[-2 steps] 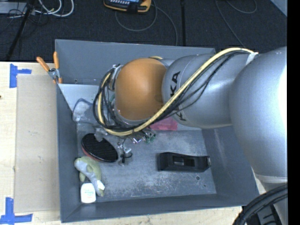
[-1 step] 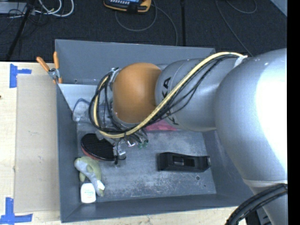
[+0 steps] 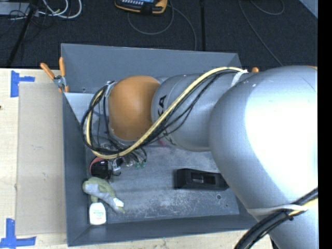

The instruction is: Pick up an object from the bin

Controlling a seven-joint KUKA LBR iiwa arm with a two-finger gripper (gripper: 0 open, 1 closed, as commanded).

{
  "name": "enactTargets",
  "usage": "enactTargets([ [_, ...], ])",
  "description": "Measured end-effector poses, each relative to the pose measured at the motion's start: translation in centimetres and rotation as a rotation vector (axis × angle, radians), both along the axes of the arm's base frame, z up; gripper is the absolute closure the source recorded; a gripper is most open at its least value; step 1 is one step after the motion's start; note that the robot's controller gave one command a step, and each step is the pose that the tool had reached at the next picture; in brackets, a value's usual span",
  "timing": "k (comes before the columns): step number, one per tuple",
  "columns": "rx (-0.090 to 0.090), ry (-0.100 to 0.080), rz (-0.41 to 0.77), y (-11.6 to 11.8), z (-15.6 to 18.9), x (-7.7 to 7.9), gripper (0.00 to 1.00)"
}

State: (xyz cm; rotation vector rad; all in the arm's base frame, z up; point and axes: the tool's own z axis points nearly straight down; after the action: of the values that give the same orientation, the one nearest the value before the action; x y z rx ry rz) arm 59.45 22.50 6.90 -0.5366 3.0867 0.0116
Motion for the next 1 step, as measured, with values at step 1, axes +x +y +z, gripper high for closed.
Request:
enactTargets([
  [1, 0.000, 0.000, -0.001, -0.02, 0.00, 0.01, 1.00],
])
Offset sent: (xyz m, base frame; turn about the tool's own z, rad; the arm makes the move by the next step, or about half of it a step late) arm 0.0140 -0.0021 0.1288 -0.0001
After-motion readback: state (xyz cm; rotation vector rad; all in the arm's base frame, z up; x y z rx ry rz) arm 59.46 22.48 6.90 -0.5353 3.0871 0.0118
